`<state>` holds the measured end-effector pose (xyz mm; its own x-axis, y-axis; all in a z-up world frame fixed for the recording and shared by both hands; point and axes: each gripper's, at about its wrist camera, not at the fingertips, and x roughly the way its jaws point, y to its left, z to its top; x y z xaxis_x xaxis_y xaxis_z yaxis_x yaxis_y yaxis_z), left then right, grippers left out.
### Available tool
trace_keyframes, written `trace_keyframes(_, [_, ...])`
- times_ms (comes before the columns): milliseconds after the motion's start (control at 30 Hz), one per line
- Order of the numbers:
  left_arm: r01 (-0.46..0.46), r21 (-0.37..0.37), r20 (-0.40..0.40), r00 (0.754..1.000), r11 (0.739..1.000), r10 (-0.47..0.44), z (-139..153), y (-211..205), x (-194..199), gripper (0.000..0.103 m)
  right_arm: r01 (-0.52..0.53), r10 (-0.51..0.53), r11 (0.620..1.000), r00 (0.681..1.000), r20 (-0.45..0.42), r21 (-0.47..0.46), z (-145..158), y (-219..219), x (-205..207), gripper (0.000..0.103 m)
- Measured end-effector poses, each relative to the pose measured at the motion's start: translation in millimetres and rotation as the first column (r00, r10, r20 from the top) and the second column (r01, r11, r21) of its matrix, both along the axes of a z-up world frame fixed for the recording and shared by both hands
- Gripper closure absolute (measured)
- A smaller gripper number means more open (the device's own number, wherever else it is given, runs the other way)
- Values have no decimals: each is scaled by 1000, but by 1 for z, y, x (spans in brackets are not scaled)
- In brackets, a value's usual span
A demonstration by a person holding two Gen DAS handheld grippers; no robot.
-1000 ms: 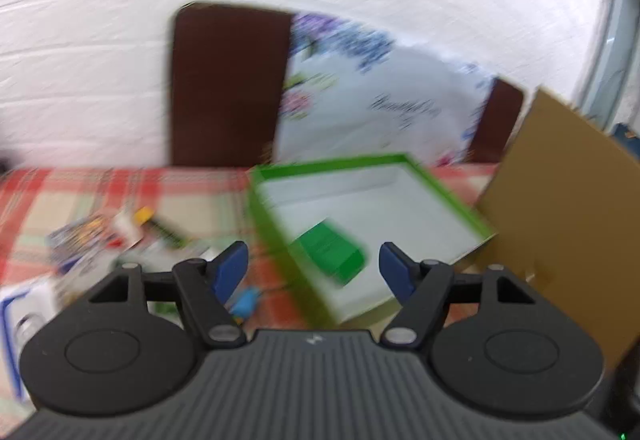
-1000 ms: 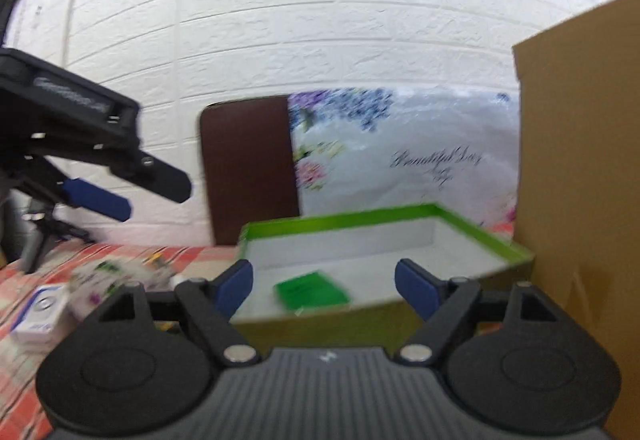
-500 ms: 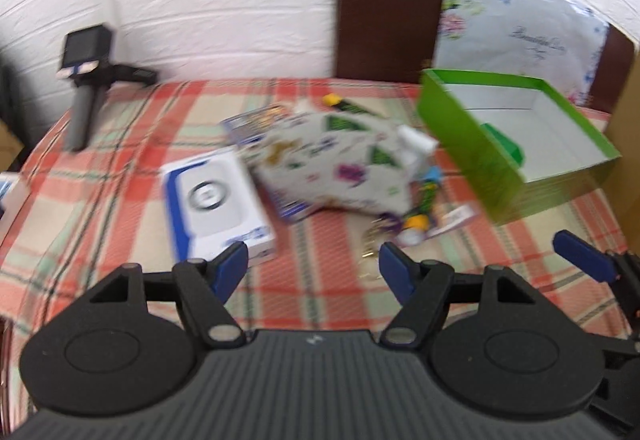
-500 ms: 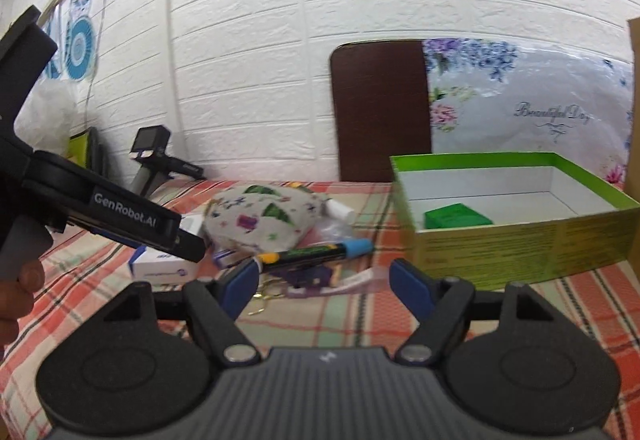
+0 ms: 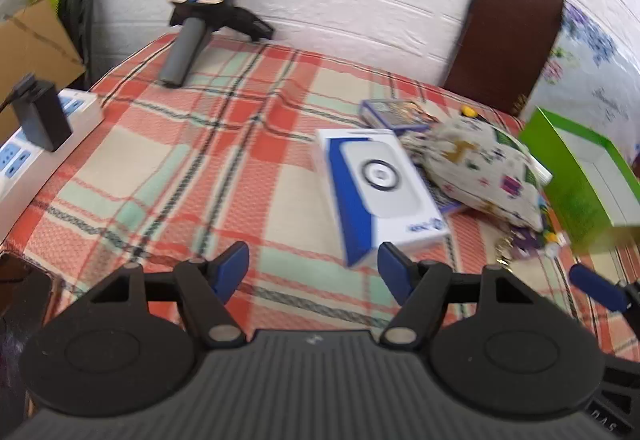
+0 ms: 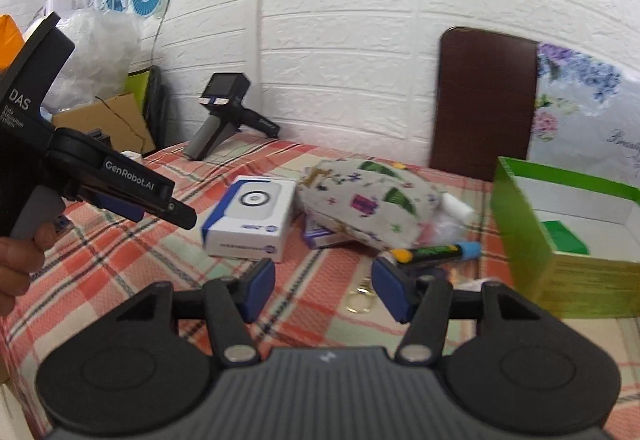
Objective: Organize objects
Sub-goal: 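Move the left gripper over the table to the white HP box, then grasp the white HP box with the left gripper and lift it, then lower the HP box into the green box and open the left gripper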
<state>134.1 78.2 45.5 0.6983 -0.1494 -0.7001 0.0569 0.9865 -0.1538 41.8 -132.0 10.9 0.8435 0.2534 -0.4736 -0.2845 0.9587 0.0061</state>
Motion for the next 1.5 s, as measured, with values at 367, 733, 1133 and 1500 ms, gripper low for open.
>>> trace_keyframes(367, [87, -105, -28, 996, 991, -91, -8, -9, 59, 35, -150, 143, 988, 980, -136, -42, -30, 65, 77, 24])
trace_keyframes(733, [101, -176, 48, 994, 979, -93, 4, -8, 30, 61, -157, 154, 987, 986, -65, -41, -34, 90, 74, 20])
trace_keyframes(1133, [264, -77, 258, 937, 961, -237, 72, -82, -12, 61, -30, 33, 999, 977, 208, -15, 17, 25, -5, 20])
trace_keyframes(1500, [556, 29, 255, 799, 831, -544, 68, -261, 22, 53, 343, -337, 939, 913, 232, 16, 12, -117, 10, 17])
